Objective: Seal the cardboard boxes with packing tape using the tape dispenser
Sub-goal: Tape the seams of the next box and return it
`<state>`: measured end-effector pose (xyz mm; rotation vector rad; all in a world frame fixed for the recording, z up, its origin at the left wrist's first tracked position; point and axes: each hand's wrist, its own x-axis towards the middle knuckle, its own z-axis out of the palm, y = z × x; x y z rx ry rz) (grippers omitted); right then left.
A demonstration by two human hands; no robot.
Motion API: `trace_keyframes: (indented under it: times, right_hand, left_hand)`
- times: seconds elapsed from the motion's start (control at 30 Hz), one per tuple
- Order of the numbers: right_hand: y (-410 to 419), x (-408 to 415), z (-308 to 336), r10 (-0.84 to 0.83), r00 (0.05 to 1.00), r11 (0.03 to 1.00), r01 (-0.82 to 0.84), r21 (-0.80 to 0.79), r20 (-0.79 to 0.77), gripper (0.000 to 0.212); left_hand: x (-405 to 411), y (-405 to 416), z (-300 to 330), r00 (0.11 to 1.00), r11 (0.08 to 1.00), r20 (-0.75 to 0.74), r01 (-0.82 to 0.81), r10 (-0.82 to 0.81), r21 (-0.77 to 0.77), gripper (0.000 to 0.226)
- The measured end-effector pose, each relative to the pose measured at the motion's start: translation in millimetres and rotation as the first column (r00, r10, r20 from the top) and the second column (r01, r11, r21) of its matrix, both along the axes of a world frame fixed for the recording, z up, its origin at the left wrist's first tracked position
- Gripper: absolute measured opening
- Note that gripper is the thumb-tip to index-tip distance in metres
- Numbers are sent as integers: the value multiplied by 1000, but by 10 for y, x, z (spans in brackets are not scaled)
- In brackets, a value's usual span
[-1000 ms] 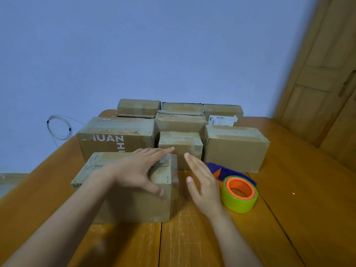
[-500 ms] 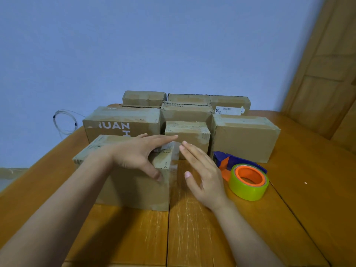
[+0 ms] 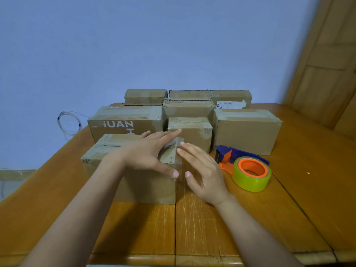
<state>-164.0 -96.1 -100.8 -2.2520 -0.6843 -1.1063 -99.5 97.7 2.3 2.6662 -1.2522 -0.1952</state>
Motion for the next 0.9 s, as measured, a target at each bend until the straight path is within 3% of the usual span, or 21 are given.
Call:
trace_keyframes:
  times: [0.23,0.43,0.53,0.63,0.9]
  right_hand:
    - [77,9,-113,33,997,999,-30,39,-73,53]
    - [186,-10,-169,272,866,933,-130,336,-419,60]
    - [162,-17,-141,188,935,925,-66,374,-300,50]
    - [149,119,12,79,980,850,31,526,-185,44]
    - [371,454,127,198,940,686,72,725,-280,30]
  left_hand:
    - [-27,11,43,998,998,-57,-13,9,-55,123]
    - [-14,1,52,997,995,-72,-38,32,-87,128]
    - [-74,1,76,995,994,-91,-51,42,-98,124]
    - [-94,-2,89,996,994,-86,-49,40,-101,128]
    - [-140,6,134,988,988,-151,-26,3,-152,121]
